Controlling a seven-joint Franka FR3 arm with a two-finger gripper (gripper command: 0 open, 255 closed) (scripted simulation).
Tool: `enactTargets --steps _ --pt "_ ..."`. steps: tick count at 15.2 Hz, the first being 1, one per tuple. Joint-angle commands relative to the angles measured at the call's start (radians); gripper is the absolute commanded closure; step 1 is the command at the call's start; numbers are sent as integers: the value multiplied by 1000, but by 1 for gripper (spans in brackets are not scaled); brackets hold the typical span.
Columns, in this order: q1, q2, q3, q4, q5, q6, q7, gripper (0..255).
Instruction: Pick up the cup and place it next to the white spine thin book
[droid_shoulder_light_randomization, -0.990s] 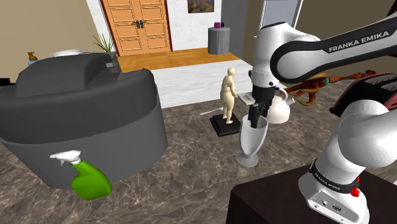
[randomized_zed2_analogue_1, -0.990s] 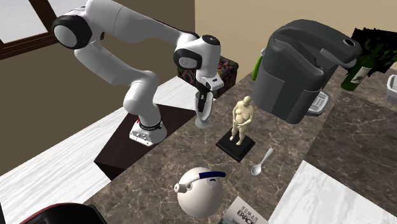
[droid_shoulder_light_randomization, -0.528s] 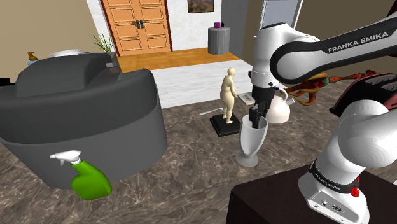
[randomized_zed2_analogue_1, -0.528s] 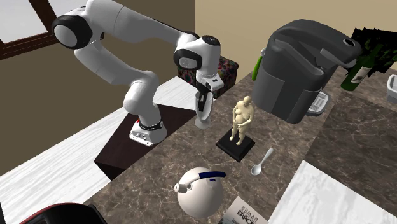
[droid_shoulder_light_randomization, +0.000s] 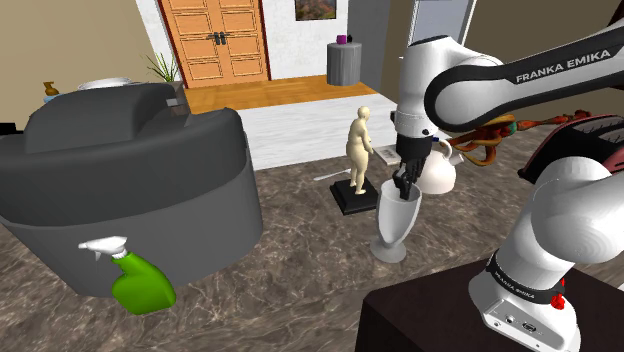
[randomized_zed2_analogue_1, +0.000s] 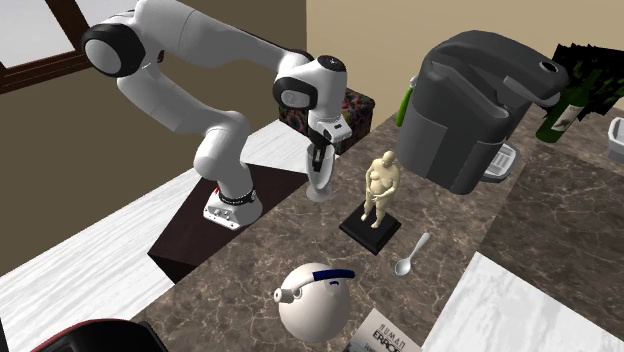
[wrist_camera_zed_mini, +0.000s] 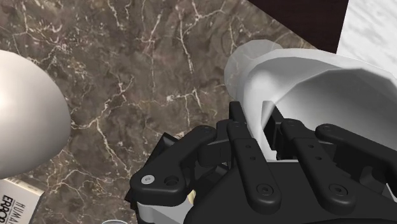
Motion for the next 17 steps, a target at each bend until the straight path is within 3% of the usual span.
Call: enactTargets --steps 1,17 --pt "0 0 0 0 0 0 0 255" --pt "-6 -44 -17 192 -17 -236 5 255"
